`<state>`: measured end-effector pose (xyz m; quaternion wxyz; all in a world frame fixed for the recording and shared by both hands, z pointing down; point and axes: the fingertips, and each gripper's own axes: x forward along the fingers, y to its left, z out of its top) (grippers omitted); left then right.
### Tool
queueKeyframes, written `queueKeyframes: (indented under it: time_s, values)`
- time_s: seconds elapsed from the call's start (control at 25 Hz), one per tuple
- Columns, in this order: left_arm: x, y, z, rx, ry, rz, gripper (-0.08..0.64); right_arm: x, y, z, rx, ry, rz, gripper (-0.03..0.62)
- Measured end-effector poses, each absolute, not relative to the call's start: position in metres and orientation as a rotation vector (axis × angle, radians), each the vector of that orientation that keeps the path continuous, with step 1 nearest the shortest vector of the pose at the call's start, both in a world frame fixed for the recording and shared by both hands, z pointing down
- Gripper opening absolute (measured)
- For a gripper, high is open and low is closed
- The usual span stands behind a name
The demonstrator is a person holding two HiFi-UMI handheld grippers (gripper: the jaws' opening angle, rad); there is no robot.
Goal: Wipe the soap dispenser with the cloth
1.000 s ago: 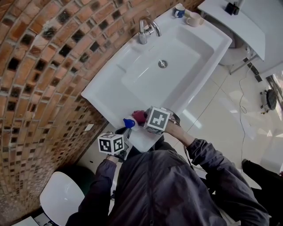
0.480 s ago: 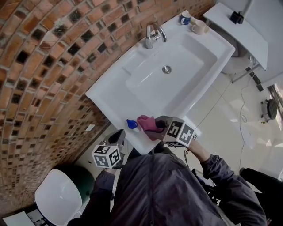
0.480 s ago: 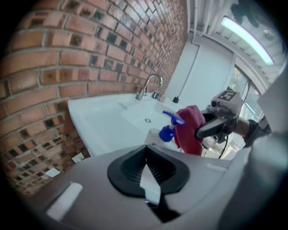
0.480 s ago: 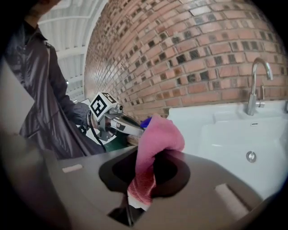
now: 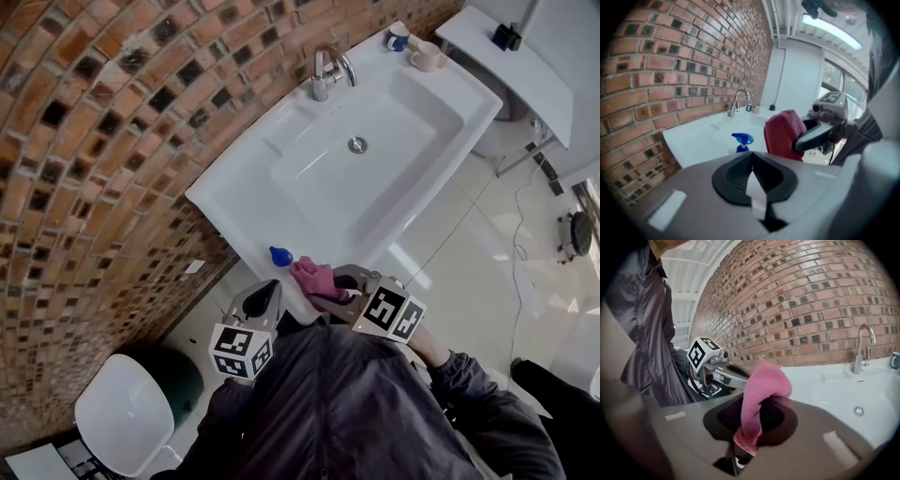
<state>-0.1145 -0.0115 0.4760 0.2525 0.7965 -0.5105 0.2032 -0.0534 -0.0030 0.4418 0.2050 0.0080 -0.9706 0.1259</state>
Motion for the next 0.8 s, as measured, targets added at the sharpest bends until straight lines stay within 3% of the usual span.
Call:
queueKeyframes:
  time_s: [0.8]
  values:
    - [-0.104, 0.002, 0.475, 2.158, -1.376, 0.563, 0.000, -0.062, 0.043, 0.450, -0.073, -2.699, 0.348, 0.063]
